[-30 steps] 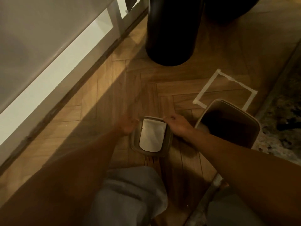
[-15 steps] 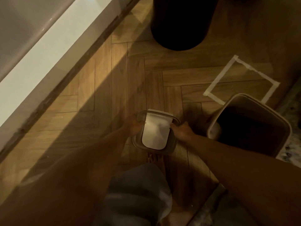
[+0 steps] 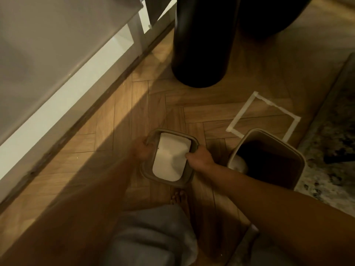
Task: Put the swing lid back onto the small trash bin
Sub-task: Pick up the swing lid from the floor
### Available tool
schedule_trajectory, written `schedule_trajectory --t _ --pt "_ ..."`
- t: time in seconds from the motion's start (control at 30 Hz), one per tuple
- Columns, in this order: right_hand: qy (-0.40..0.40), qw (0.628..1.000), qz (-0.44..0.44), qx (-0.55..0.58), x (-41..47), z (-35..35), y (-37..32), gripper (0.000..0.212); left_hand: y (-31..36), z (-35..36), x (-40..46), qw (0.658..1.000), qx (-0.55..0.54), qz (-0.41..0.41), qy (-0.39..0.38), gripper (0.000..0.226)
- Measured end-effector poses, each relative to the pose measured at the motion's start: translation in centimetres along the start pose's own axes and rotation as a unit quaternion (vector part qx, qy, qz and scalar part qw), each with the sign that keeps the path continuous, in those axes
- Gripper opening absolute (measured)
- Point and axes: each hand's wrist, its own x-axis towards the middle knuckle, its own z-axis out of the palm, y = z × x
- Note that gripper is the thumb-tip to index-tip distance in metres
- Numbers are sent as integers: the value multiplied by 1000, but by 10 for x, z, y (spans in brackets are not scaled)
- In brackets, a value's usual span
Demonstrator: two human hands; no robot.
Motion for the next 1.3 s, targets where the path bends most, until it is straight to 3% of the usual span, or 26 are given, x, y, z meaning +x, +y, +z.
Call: schedule_trajectory --t 0.27,0.37,0.53,0.63,0.73,0.9,1.07,1.2,1.3 --pt "58 992 -112 4 -61 -67 -32 37 47 -49 -35 991 -69 73 92 34" --pt "82 988 -129 -5 -81 -101 -30 31 69 -51 -54 989 -82 98 79 32" --pt "108 984 -135 35 -114 -147 -12 54 113 -45 -91 976 -144 146 74 29" --pt "129 980 -136 66 -129 -168 2 53 138 -39 -115 969 -174 164 54 15" --pt "163 974 -137 82 -141 -188 20 47 157 -23 -136 963 -202 177 19 15" --pt "223 964 -140 23 -157 -207 47 54 184 6 -156 957 -217 192 -19 9" --pt "232 949 -161 -138 -164 -216 58 62 214 39 -164 961 -185 202 -27 8" --pt "219 940 -221 -142 -171 -215 57 68 235 61 -166 960 -189 203 -48 6" --pt "206 928 -267 -160 -177 -214 58 67 247 74 -162 958 -193 202 -69 17"
